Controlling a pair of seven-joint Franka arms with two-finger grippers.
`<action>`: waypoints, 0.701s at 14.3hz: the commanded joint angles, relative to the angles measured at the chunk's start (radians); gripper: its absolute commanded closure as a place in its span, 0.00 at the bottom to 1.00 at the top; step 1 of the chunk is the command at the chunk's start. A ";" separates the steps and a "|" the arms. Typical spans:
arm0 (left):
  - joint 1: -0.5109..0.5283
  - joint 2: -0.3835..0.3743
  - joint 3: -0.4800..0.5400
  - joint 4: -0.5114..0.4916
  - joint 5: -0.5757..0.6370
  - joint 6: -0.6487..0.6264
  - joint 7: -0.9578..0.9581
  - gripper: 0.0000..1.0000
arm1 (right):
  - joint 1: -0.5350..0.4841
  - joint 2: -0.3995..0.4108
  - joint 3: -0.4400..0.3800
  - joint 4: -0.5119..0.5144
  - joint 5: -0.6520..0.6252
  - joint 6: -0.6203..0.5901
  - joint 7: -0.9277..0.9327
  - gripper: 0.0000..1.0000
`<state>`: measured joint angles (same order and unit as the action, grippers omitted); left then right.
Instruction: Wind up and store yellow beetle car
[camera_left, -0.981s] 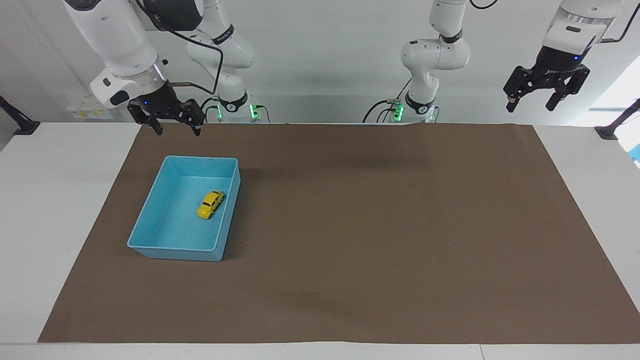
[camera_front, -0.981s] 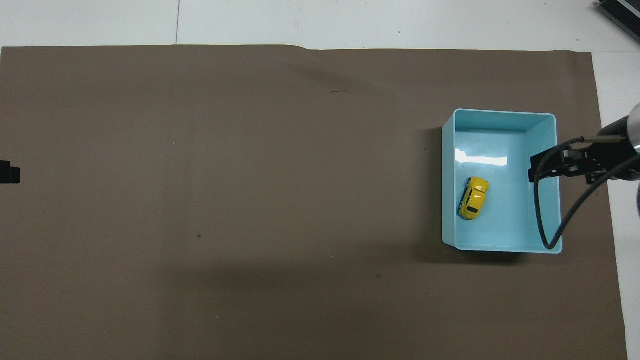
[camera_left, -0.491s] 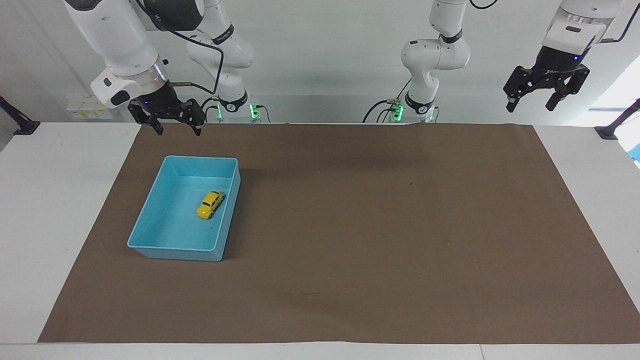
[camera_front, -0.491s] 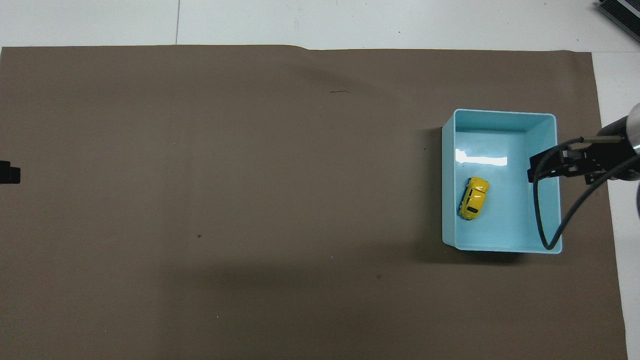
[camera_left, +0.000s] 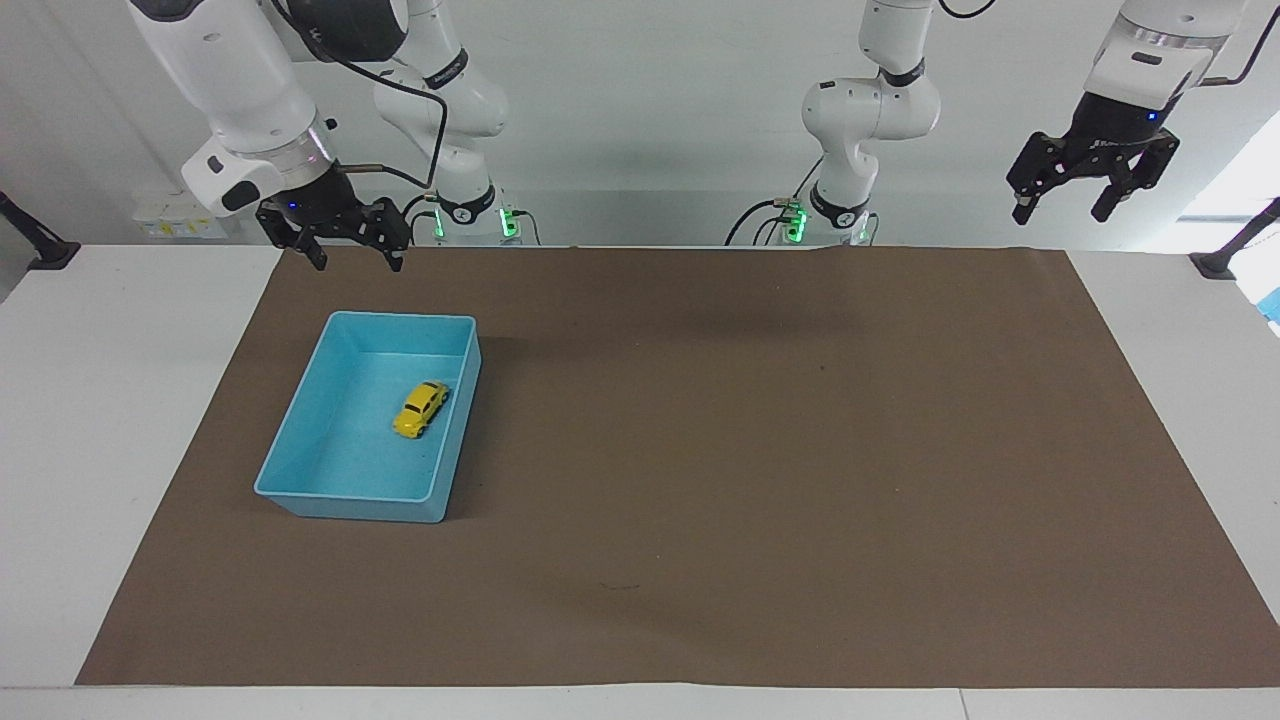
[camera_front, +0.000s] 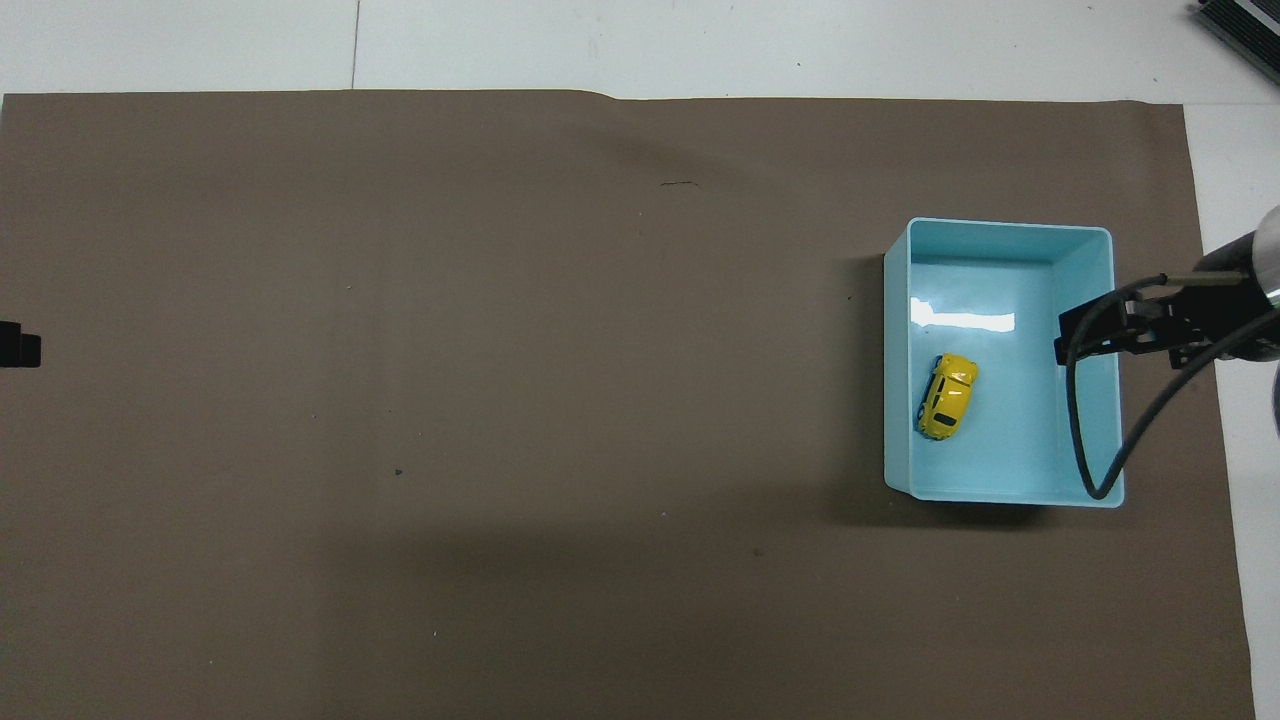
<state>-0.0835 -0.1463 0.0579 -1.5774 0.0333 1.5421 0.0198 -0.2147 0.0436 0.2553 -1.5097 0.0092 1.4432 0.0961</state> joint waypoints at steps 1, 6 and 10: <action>-0.004 -0.013 -0.012 -0.009 0.005 -0.090 0.008 0.00 | -0.008 -0.011 0.002 -0.003 0.017 -0.007 -0.024 0.00; 0.007 -0.018 -0.001 -0.007 0.003 -0.142 0.005 0.00 | -0.008 -0.011 0.002 -0.003 0.017 -0.007 -0.024 0.00; 0.008 -0.018 0.002 -0.007 0.003 -0.139 0.009 0.00 | -0.008 -0.011 0.002 -0.003 0.017 -0.007 -0.024 0.00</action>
<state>-0.0835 -0.1476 0.0603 -1.5772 0.0333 1.4162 0.0198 -0.2147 0.0436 0.2553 -1.5097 0.0094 1.4432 0.0961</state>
